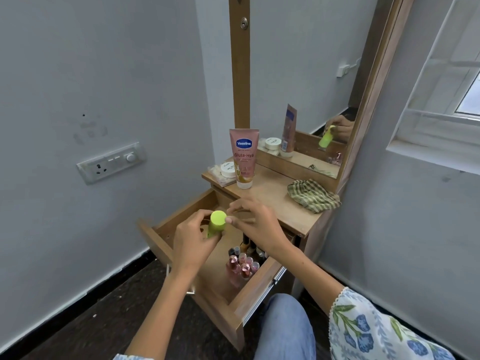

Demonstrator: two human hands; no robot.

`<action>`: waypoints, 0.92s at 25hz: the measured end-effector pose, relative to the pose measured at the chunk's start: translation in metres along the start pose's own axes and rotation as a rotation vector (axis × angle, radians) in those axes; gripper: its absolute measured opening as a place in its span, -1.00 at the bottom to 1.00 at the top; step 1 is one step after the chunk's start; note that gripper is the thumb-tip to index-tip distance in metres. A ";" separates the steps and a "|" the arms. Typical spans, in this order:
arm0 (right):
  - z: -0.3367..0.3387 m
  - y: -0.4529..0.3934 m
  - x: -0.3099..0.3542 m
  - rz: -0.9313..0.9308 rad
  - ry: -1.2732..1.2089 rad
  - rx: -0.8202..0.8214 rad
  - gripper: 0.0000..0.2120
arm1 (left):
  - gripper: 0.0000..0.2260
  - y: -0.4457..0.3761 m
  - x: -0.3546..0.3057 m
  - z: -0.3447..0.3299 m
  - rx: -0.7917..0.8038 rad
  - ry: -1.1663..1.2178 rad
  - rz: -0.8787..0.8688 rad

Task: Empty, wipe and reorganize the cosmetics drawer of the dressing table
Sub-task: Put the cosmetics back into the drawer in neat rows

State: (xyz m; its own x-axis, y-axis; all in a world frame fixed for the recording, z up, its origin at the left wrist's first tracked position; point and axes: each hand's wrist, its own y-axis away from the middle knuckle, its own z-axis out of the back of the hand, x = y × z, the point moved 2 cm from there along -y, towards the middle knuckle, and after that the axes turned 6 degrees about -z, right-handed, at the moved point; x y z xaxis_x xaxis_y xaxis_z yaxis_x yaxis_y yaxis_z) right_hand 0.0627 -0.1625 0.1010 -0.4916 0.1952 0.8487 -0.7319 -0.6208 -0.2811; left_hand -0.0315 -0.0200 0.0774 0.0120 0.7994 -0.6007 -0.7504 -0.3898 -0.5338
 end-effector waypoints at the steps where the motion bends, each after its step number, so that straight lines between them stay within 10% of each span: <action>1: 0.003 0.001 -0.004 -0.014 0.017 -0.029 -0.86 | -0.65 0.000 0.008 0.003 0.037 -0.017 0.057; 14: 0.020 0.014 -0.045 -0.207 0.057 -0.086 -0.96 | -0.56 0.001 0.039 -0.020 0.647 -0.127 0.234; 23: 0.018 0.016 -0.052 -0.208 0.079 -0.046 -0.93 | -0.64 0.005 0.041 -0.035 0.744 -0.125 0.180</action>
State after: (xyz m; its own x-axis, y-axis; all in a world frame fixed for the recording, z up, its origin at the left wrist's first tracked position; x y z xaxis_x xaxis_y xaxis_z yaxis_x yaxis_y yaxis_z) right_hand 0.0846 -0.1964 0.0608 -0.3614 0.3753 0.8536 -0.8412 -0.5262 -0.1249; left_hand -0.0113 -0.0053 0.0291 -0.1931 0.8158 -0.5452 -0.9807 -0.1437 0.1323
